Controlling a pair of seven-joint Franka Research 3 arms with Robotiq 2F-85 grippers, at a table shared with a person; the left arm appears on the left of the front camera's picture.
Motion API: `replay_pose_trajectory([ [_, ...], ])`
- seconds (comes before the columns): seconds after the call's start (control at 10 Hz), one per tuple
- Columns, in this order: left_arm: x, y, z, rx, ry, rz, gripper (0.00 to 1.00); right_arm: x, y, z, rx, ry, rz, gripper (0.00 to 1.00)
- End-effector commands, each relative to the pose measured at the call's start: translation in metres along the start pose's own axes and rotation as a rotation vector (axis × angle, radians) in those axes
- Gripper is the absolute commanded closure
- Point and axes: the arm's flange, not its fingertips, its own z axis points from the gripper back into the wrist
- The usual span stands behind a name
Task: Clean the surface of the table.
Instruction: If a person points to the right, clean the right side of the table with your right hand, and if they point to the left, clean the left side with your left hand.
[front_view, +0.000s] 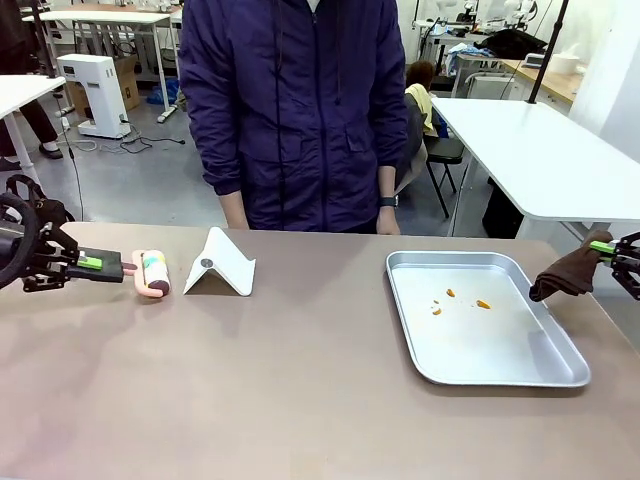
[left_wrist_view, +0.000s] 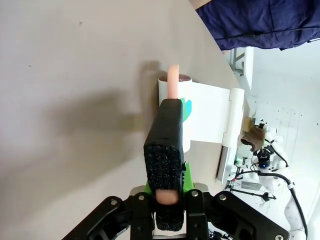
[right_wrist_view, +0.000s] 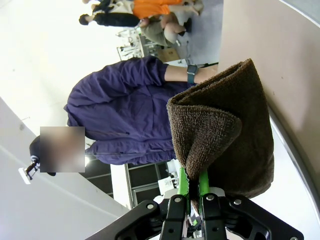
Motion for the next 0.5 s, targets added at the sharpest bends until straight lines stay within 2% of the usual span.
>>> replay_pose_trajectory([
  [0.0, -0.030, 0.003, 0.014, -0.051, 0.052, -0.022, 0.79, 0.001, 0.002, 0.002, 0.003, 0.012, -0.008, 1.00],
  [0.4, -0.061, -0.015, 0.106, -0.255, 0.040, -0.117, 0.79, 0.001, 0.002, 0.002, 0.003, 0.012, -0.008, 1.00],
])
